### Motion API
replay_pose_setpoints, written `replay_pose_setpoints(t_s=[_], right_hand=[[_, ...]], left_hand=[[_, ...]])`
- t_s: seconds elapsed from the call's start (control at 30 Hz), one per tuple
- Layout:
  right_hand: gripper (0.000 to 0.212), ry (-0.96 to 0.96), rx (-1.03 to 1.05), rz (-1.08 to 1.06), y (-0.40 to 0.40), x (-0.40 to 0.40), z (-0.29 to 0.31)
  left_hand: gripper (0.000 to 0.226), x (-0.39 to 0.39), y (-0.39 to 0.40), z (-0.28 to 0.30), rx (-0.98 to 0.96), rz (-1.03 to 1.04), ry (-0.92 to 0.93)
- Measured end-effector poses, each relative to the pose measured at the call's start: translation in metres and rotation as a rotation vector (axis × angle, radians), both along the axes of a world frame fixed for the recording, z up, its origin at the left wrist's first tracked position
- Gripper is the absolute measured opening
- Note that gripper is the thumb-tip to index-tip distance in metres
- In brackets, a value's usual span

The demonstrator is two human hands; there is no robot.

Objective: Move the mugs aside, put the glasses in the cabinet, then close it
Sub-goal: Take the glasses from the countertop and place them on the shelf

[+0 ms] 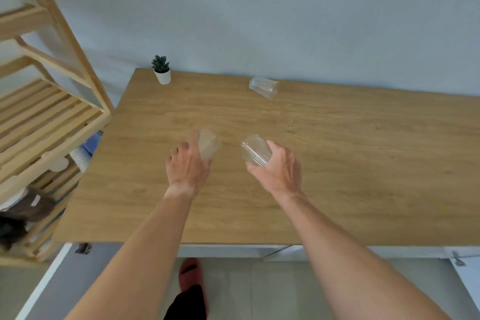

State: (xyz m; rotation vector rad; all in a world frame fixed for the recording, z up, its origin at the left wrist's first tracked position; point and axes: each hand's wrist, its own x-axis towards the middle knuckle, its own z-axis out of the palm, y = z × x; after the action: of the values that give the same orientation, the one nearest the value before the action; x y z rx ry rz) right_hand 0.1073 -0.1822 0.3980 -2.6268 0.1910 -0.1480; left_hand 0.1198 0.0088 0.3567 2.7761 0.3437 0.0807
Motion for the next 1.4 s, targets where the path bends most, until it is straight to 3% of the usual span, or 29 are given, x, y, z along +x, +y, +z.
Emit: replay_pose_setpoints(t_s=[0.17, 0.5, 0.63, 0.8, 1.1, 1.4], right_hand=[[0.077, 0.03, -0.005, 0.032, -0.018, -0.059, -0.014], [0.051, 0.108, 0.154, 0.014, -0.015, -0.159, -0.034], [0.058, 0.068, 0.31, -0.058, -0.007, -0.195, -0.045], [0.06, 0.087, 0.31, -0.085, 0.0, -0.233, -0.074], [0.057, 0.186, 0.451, -0.163, 0.026, -0.246, -0.216], [0.062, -0.009, 0.579, -0.185, 0.044, -0.173, -0.376]], left_hand=[[0.077, -0.078, -0.024, -0.006, -0.215, 0.103, -0.061], [0.065, -0.184, -0.042, -0.019, -0.506, 0.178, -0.158], [0.065, -0.219, -0.038, -0.034, -0.564, 0.183, -0.169], [0.07, -0.257, -0.03, -0.061, -0.574, 0.207, -0.118], [0.07, -0.267, 0.002, -0.185, -0.632, 0.273, -0.071], [0.078, -0.198, 0.026, -0.323, -0.599, 0.252, -0.239]])
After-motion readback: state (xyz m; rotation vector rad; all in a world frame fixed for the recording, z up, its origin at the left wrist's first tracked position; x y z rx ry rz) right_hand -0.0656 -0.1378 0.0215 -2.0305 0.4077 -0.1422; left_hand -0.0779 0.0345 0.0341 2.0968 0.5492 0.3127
